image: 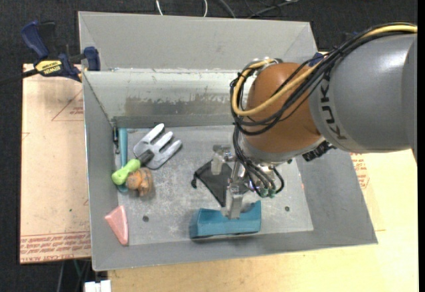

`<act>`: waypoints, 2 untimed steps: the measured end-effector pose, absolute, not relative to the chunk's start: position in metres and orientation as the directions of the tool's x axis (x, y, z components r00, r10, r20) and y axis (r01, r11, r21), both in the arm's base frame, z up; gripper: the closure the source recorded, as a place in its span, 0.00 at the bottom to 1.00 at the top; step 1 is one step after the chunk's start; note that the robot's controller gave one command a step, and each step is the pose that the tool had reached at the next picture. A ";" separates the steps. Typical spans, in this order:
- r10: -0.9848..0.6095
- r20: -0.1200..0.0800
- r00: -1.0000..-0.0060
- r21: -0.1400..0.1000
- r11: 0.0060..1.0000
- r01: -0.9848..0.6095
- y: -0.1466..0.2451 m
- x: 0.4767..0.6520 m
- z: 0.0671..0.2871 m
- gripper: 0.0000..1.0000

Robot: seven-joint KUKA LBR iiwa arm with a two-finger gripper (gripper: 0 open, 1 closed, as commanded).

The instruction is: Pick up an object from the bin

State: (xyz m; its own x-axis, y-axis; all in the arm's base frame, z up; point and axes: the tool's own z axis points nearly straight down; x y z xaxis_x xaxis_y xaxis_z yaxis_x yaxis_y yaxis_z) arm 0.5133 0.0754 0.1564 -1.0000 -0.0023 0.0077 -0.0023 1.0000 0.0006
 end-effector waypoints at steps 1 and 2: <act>0.000 0.000 -1.000 0.001 1.000 0.000 0.075 0.515 0.160 0.00; -0.071 -0.002 -0.998 0.002 0.998 -0.071 0.041 0.539 0.112 0.00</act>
Offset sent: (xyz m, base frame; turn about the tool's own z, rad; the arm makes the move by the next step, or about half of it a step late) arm 0.0272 -0.0386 -0.0492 -0.0739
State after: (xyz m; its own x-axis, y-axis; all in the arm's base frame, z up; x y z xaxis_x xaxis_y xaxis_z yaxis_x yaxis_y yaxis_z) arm 0.5394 0.0409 0.1122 -0.9975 -0.0705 -0.0018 -0.0705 0.9975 0.0020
